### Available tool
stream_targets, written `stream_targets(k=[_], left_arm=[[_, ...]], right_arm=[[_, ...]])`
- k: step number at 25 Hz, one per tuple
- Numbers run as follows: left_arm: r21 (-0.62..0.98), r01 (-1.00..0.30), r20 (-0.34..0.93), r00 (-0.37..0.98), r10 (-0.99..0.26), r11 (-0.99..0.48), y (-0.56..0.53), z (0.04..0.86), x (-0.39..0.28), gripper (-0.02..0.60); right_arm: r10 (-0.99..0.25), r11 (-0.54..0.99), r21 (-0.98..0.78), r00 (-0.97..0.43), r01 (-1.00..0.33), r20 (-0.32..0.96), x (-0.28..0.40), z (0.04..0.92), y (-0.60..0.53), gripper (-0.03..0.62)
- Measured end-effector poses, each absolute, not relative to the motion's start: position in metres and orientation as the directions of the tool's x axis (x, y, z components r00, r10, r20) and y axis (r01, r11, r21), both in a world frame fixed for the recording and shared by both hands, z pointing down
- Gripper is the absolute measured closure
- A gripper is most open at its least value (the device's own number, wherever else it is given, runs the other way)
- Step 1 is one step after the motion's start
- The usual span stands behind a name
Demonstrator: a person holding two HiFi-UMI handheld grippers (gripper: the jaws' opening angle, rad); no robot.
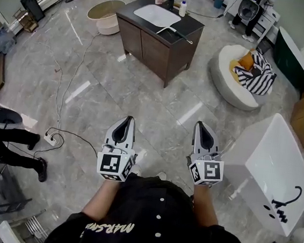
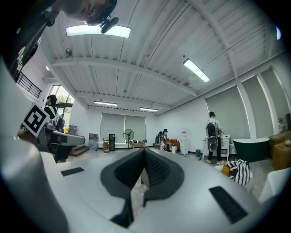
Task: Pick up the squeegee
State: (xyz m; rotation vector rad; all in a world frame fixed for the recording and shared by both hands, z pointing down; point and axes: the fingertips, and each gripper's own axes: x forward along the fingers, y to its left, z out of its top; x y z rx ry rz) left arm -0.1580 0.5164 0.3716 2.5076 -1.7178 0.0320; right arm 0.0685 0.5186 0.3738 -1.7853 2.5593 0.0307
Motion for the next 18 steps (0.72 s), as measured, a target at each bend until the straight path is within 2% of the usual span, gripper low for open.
stream_targets(k=[8, 18], left_arm=[[0.064, -0.942, 0.056, 0.334, -0.941, -0.33, 0.515, 0.375, -0.136, 0.563], [0.076, -0.931, 0.055, 0.36, -0.931, -0.356, 0.479, 0.381, -0.105, 0.563]], right_arm=[[-0.932, 0.362, 0.002, -0.362, -0.932, -0.013, 0.095, 0.386, 0.514, 0.598], [-0.934, 0.358, 0.011, -0.358, -0.934, -0.008, 0.12, 0.39, 0.482, 0.597]])
